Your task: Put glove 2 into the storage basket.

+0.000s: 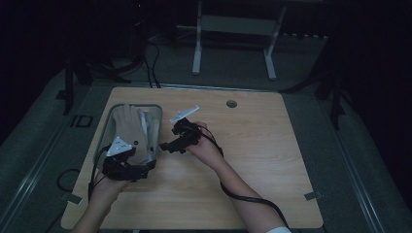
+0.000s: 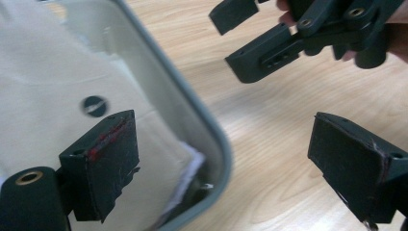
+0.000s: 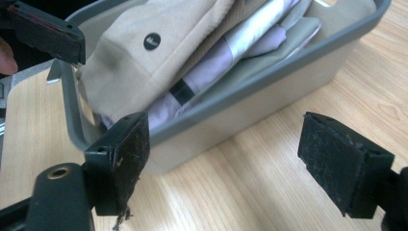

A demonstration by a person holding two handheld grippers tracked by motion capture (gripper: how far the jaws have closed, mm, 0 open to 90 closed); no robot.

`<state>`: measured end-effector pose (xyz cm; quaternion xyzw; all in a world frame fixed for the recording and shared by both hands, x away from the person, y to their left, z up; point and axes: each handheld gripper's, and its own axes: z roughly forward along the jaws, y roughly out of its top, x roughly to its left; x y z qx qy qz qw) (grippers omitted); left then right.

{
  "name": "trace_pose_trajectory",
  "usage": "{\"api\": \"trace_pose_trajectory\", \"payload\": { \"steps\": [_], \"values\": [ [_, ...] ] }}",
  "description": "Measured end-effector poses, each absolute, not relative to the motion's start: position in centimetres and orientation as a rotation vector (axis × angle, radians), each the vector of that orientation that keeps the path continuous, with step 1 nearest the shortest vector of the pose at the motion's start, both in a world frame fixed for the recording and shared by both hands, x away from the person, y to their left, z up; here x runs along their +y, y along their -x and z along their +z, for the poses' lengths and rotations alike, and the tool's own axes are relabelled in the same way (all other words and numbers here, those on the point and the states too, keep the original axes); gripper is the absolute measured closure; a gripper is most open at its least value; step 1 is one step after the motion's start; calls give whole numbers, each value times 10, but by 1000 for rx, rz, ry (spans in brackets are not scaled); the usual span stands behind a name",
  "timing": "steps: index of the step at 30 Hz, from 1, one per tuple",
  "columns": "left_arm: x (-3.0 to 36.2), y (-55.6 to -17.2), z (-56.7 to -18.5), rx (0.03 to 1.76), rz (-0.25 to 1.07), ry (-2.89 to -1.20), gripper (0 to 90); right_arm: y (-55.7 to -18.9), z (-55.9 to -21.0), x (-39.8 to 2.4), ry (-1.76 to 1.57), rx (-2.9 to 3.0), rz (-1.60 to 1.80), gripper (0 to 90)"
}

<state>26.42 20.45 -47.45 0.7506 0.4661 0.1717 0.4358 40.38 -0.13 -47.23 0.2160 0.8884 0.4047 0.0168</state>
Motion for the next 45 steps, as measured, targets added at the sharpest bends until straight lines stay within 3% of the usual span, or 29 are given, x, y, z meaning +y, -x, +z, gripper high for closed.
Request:
{"api": "trace_pose_trajectory", "payload": {
  "steps": [15, 36, 45],
  "values": [
    [166, -254, -484, 1026, 368, -1901, 113, -386, -490, -55, -680, 2735, 1211, 183],
    [117, -254, -534, 868, 215, -1979, 112, -370, -548, -117, -745, 2754, 1177, 174],
    [97, -258, -551, 808, 185, -1988, 111, -363, -557, -130, -708, 2758, 1193, 164]
  ]
}}
